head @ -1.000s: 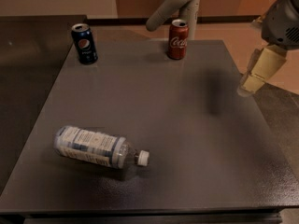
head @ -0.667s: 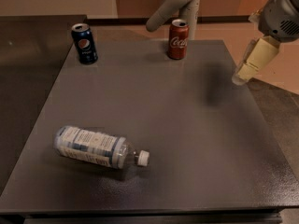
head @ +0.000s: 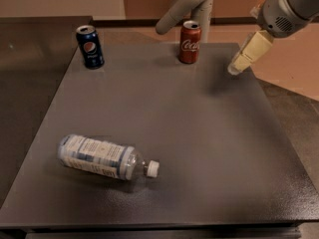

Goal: Pick coke can

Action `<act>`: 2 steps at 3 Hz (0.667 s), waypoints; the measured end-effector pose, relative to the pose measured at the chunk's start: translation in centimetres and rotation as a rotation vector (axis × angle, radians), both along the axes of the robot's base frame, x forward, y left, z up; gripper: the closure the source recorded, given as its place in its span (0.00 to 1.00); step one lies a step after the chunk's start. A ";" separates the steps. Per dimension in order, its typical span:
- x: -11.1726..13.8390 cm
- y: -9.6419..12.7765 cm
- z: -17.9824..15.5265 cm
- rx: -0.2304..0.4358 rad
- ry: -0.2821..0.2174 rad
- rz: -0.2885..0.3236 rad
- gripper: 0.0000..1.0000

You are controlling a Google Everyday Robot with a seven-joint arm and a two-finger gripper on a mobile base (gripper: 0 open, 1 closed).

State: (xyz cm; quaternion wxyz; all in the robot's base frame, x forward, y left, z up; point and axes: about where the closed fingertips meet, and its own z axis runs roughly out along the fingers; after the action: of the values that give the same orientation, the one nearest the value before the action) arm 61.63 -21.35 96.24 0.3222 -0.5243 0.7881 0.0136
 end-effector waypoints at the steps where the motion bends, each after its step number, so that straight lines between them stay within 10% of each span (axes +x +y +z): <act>1: 2.7 1.3 -1.1 0.068 -0.013 0.008 0.00; 2: 4.8 3.0 -2.3 0.153 -0.022 0.010 0.00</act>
Offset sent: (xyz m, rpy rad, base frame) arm 0.0721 0.0451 -0.0311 0.2577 -0.0427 0.0038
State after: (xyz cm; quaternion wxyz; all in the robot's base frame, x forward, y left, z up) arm 66.43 -18.38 93.97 0.3700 -0.5020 0.7786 0.0697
